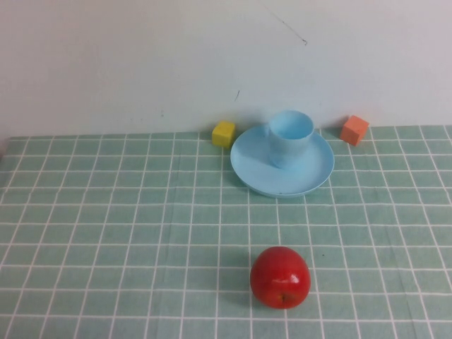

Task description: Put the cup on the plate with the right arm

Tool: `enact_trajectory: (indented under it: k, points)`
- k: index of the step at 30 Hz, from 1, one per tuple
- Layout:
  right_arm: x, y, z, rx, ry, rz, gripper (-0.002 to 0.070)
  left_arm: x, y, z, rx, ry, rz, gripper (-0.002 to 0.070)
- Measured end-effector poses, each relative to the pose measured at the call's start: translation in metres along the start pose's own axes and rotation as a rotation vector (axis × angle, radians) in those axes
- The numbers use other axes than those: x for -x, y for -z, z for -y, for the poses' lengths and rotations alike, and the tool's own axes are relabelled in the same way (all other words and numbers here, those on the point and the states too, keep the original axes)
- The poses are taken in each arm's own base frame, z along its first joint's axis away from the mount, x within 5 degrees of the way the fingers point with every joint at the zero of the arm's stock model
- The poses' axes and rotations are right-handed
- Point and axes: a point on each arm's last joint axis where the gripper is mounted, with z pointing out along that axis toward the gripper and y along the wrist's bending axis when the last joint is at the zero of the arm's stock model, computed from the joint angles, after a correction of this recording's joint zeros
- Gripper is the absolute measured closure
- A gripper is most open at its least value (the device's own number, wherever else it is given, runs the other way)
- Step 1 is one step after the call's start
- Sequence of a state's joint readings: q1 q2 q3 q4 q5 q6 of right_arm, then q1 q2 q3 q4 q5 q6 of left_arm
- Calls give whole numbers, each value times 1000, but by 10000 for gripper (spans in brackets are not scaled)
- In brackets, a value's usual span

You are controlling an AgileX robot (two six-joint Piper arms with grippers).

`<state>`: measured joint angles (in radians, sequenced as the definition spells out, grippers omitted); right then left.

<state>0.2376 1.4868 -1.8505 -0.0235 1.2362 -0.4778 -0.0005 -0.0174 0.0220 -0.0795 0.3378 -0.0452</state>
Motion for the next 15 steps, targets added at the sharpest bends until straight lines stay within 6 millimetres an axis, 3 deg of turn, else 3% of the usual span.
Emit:
enact_trajectory:
  k: [7, 15]
  points:
    - [-75, 2, -38, -3, -31, -20, 669, 0, 0, 0, 0, 0, 0, 678]
    - [-175, -2, -90, -12, -55, 1, 670, 0, 0, 0, 0, 0, 0, 678]
